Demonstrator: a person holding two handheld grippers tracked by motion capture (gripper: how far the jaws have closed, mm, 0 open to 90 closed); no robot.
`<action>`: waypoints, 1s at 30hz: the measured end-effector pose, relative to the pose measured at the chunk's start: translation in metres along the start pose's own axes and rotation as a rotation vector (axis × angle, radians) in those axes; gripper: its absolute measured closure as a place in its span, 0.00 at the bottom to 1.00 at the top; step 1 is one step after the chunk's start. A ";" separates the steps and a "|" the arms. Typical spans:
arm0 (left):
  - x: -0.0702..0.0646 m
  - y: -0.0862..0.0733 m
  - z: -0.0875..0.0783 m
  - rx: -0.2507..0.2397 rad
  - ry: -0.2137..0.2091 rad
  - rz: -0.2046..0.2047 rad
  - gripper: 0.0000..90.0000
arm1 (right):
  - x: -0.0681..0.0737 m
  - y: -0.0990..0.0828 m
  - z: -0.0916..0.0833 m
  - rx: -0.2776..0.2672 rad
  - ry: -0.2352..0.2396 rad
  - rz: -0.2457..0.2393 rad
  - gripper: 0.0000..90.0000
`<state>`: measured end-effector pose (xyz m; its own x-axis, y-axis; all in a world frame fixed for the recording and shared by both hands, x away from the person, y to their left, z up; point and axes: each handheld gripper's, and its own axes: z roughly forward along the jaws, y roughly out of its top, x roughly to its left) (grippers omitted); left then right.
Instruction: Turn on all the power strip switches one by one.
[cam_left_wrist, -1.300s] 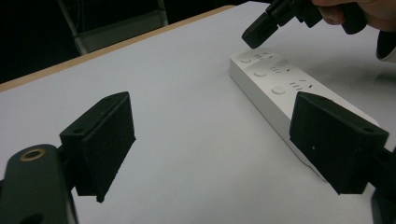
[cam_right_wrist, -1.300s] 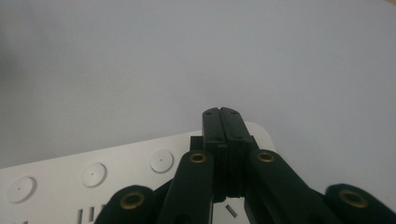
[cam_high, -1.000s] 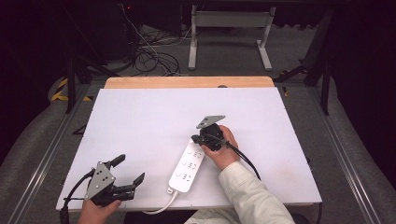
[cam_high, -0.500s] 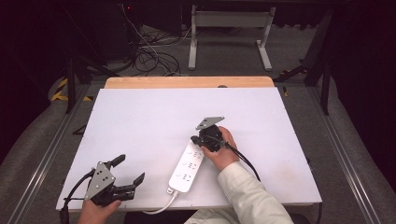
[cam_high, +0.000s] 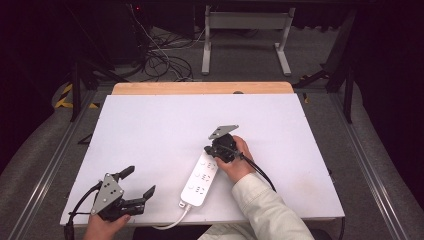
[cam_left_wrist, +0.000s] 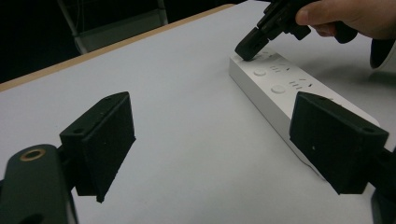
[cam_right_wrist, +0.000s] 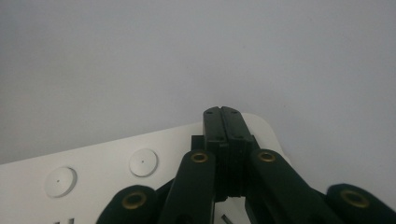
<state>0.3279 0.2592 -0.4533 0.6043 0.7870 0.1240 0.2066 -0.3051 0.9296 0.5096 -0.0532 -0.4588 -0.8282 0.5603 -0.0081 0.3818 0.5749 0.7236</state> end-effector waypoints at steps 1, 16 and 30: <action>0.000 0.000 0.000 -0.001 0.000 -0.001 0.16 | 0.000 0.001 0.000 0.006 -0.007 0.001 1.00; 0.000 0.000 -0.001 -0.005 -0.002 -0.007 0.16 | 0.001 0.008 -0.003 0.029 -0.013 0.024 1.00; 0.001 0.000 -0.001 -0.006 0.001 -0.006 0.16 | 0.023 0.008 -0.014 -0.027 0.059 -0.036 1.00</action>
<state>0.3280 0.2605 -0.4530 0.6025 0.7892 0.1190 0.2058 -0.2976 0.9322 0.4873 -0.0442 -0.4435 -0.8642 0.5031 0.0060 0.3410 0.5769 0.7422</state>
